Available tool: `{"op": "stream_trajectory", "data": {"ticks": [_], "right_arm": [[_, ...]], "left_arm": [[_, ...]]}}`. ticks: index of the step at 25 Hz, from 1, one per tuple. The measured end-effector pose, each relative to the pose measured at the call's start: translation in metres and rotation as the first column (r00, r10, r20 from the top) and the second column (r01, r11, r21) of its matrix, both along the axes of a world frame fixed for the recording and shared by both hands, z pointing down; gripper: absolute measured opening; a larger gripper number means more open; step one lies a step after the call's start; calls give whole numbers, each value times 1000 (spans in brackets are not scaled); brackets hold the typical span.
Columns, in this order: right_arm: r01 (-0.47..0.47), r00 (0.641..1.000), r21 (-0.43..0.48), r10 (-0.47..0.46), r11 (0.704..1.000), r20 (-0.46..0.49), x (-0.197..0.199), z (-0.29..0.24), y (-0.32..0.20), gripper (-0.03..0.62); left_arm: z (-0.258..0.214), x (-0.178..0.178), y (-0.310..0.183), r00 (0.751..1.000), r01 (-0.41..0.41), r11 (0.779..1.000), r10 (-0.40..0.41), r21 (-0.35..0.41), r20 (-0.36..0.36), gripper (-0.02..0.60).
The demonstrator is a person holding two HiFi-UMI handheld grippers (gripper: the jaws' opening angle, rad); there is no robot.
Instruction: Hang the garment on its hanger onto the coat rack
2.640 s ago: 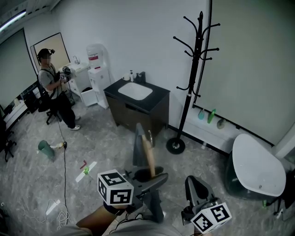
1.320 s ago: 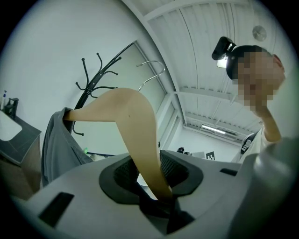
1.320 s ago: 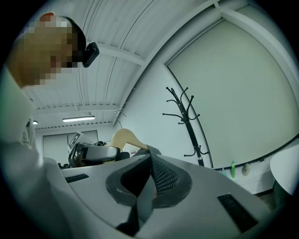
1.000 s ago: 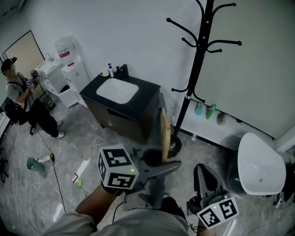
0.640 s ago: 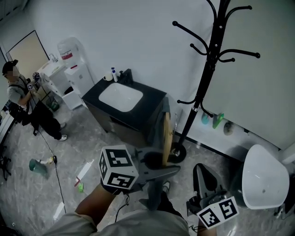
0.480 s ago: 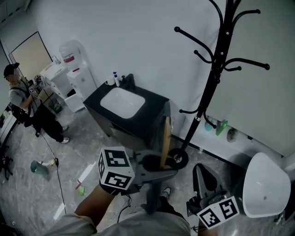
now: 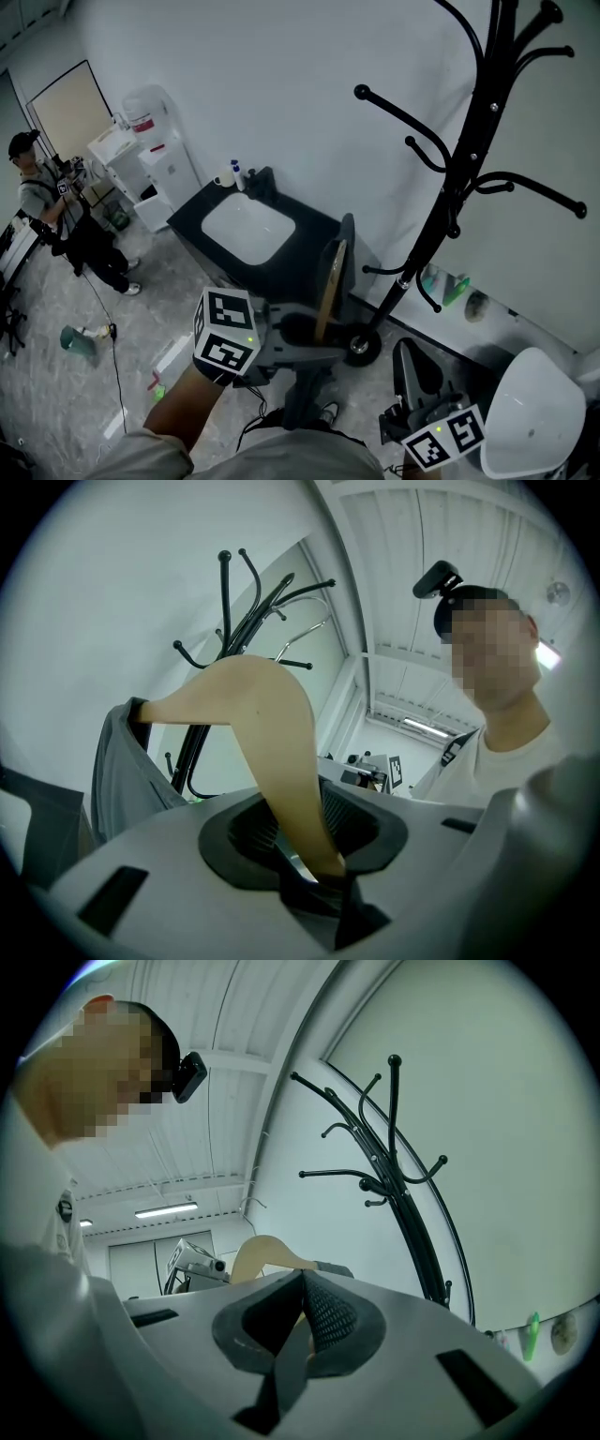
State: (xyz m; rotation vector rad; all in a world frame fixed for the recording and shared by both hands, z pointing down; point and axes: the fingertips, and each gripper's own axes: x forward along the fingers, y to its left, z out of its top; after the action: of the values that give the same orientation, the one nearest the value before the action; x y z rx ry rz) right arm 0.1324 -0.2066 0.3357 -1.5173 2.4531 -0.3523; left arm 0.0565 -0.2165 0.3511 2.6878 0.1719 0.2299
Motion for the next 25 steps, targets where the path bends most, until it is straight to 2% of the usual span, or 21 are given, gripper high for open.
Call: {"op": "stream_trajectory", "data": {"ticks": [4, 8, 12, 19, 25], "right_arm": [[-11, 1000, -2, 12, 1000, 9, 6, -5, -20, 15], [-47, 999, 8, 47, 999, 6, 12, -9, -41, 15], [-97, 995, 21, 97, 995, -2, 15, -14, -66, 15], [-212, 977, 47, 213, 976, -18, 15, -24, -106, 15], [-298, 953, 64, 300, 952, -25, 17, -27, -133, 15]], "left_arm": [[-10, 2, -27, 999, -37, 999, 37, -18, -26, 130], [-14, 4, -60, 995, -103, 995, 103, 1, -3, 132], [-14, 11, -90, 980, -197, 980, 196, 8, 16, 132], [-15, 30, -136, 926, -377, 926, 377, -9, 30, 133], [-12, 55, -172, 875, -481, 876, 482, -30, 52, 133]]}}
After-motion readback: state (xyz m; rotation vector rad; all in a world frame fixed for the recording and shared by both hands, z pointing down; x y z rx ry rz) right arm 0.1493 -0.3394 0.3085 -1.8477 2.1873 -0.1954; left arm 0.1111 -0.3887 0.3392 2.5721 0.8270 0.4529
